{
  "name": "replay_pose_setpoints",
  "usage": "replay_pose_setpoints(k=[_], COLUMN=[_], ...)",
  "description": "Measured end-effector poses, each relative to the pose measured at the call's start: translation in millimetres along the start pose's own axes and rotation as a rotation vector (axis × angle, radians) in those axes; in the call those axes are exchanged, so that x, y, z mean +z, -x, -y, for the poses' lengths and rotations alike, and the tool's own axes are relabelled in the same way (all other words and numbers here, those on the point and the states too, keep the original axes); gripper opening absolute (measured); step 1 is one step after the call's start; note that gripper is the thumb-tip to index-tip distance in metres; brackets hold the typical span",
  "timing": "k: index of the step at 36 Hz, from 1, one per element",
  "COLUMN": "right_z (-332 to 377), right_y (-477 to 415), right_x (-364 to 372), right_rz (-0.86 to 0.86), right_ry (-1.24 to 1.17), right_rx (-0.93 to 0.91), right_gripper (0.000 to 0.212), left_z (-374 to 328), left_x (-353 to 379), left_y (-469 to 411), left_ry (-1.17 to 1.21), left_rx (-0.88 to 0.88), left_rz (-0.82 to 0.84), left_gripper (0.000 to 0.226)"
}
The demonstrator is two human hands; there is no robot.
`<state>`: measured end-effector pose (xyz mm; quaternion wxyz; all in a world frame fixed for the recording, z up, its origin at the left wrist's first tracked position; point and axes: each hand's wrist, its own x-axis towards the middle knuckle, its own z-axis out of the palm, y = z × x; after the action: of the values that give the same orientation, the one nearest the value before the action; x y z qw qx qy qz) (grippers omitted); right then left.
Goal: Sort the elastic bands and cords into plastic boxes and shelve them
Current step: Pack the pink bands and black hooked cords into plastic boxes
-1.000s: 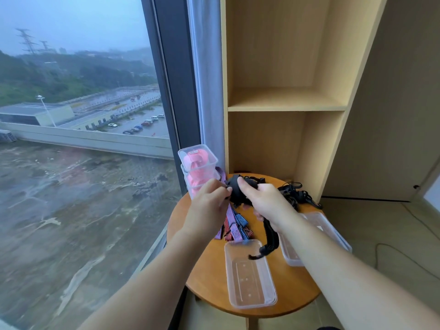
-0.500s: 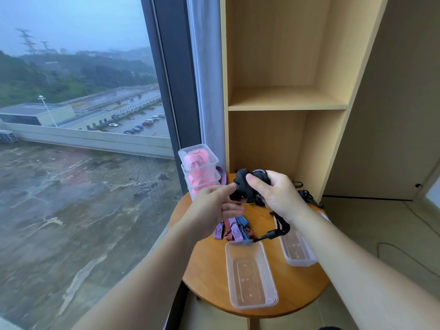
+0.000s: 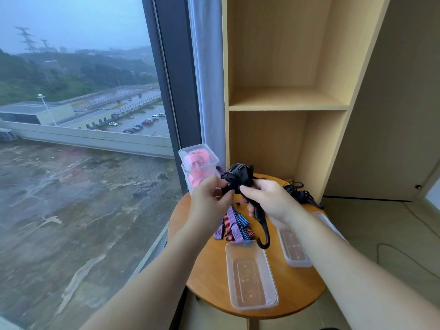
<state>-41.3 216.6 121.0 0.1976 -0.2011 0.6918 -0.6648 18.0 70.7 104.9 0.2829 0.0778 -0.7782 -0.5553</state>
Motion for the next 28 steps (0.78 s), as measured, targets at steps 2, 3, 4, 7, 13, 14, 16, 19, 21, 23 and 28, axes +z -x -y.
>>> replay_pose_setpoints(k=[2,3,4,7,13,14,16,19,21,23,28], right_z=[1.7,3.1,4.5,4.6,-2.5,-2.3,-1.1,1.1,3.4,5.0,8.0], right_y=[1.0,0.9,0.3,-1.8,-2.4,-1.7,-0.1,2.4,3.6,4.9,6.7], right_x=[2.6,3.8,4.6,7.1,-0.6,-2.2,-4.6,-5.3,-5.1,-4.3,-3.2], right_rz=[0.045,0.047,0.035,-0.048,-0.065,-0.047,-0.001,0.038,0.042,0.06,0.144], right_ry=[-0.106,-0.16,-0.197,-0.164,-0.103,-0.097,-0.064,-0.015,-0.034,-0.067,-0.141], right_rx=[0.054,0.07,0.076,0.082,-0.025,-0.043,-0.077,-0.079,-0.054,-0.031,0.076], right_gripper=[0.03,0.038,0.048,0.052,0.028,0.026,0.023,0.027,0.036,0.04,0.02], left_z=[4.8,7.0,8.7,12.2,6.1,4.5,3.6,1.3,0.0,-0.4,4.8], left_x=[-1.1,-2.0,-3.2,-4.4,-5.3,-7.1,-12.1,-19.2,-21.8,-21.6,-16.9], left_y=[0.8,1.3,1.9,5.6,9.6,8.8,4.9,-0.3,-1.9,-2.2,1.3], left_ry=[-0.151,-0.196,-0.22,-0.274,0.139,0.279,0.485,0.515,0.486,0.404,0.074], left_rx=[0.186,0.262,0.323,0.438,0.01,-0.113,-0.298,-0.35,-0.334,-0.282,-0.108], left_rz=[-0.029,-0.018,0.007,0.047,0.18,0.195,0.26,0.412,0.414,0.375,0.278], left_gripper=[0.012,0.013,0.014,0.018,0.013,0.015,0.024,0.036,0.042,0.035,0.03])
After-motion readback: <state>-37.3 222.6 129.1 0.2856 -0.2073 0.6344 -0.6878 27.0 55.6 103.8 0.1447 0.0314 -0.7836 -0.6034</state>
